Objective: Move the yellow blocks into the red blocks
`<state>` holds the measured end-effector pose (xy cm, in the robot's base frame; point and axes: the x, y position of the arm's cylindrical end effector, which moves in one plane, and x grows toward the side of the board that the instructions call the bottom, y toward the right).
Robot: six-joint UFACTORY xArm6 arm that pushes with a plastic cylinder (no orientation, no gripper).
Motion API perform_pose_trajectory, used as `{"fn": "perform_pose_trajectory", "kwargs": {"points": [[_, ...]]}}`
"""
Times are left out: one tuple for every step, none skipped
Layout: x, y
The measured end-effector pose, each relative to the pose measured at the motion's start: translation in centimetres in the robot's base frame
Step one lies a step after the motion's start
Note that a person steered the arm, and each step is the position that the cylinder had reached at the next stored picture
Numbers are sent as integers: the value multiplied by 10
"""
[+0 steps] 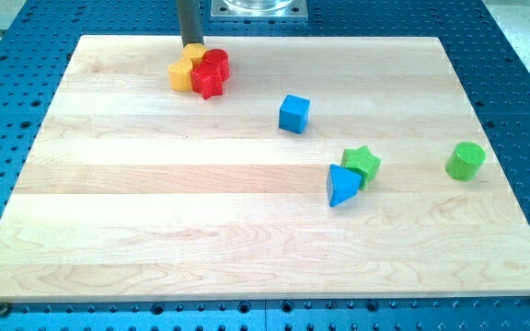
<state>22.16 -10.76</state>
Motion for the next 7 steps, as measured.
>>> {"fn": "perform_pose_trajectory", "kwargs": {"points": [[2,16],[2,38],[21,73],[27,51],[29,40],[29,71],[42,147]]}}
